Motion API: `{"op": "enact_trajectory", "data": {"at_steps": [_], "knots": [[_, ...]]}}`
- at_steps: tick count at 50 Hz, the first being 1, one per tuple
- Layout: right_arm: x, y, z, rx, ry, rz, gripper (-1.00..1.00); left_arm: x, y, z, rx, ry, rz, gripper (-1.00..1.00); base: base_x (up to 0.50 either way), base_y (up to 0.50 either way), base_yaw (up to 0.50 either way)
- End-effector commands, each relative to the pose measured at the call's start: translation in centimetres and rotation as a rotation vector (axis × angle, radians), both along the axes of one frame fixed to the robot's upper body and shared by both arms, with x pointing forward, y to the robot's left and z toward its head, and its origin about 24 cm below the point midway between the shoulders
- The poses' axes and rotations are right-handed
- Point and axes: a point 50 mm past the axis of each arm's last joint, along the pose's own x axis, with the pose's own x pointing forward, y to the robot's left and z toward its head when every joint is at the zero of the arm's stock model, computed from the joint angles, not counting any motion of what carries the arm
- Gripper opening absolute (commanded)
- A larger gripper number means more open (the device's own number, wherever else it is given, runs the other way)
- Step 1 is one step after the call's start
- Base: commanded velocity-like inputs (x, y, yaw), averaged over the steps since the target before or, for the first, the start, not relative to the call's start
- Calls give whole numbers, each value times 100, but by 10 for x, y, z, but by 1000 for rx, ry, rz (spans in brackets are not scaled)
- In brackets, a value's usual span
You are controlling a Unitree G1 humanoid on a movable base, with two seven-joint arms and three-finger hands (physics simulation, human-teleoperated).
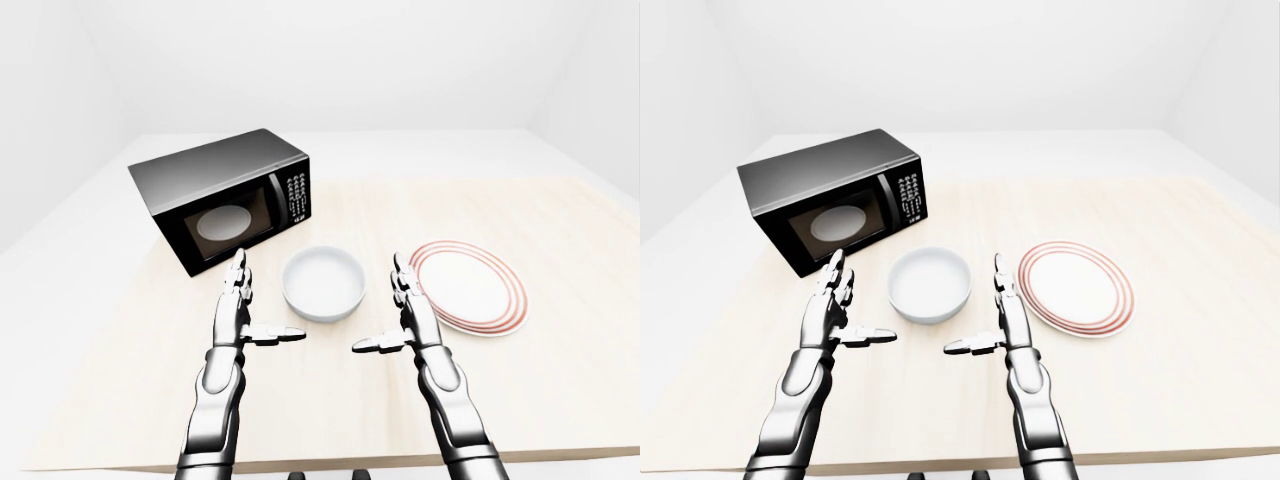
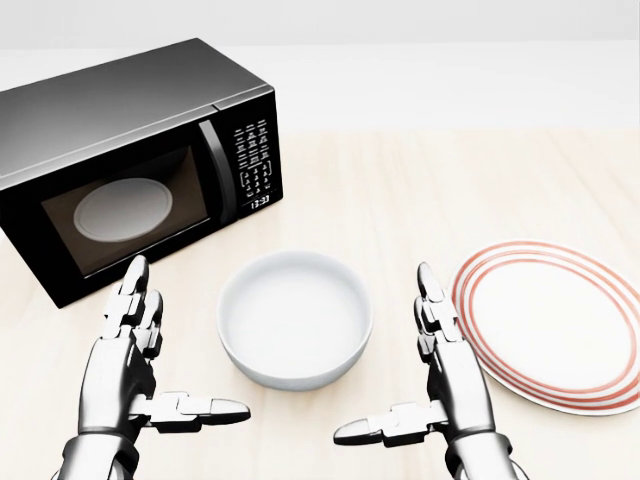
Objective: Pick up the white bowl and put it on the plate.
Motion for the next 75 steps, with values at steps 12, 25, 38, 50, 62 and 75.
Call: {"op": "enact_trajectory", "data": {"at_steps": [12, 25, 38, 50, 62, 75], "knots": [[3, -3, 18, -350, -89, -22, 100, 0, 0, 0, 0, 1, 0, 100, 0, 0, 0], [30, 30, 60, -1217, -216, 352, 100, 0, 0, 0, 0, 0, 1, 100, 0, 0, 0], [36, 32, 65, -1330, -165, 354, 100, 0, 0, 0, 0, 1, 0, 100, 0, 0, 0], [41, 35, 71, -1368, -158, 373, 100, 0, 0, 0, 0, 1, 0, 100, 0, 0, 0], [49, 40, 72, -1367, -109, 454, 100, 1, -1, 0, 0, 5, 0, 100, 0, 0, 0], [54, 49, 58, -1349, -41, 562, 100, 0, -1, 0, 0, 5, -1, 100, 0, 0, 0]]}}
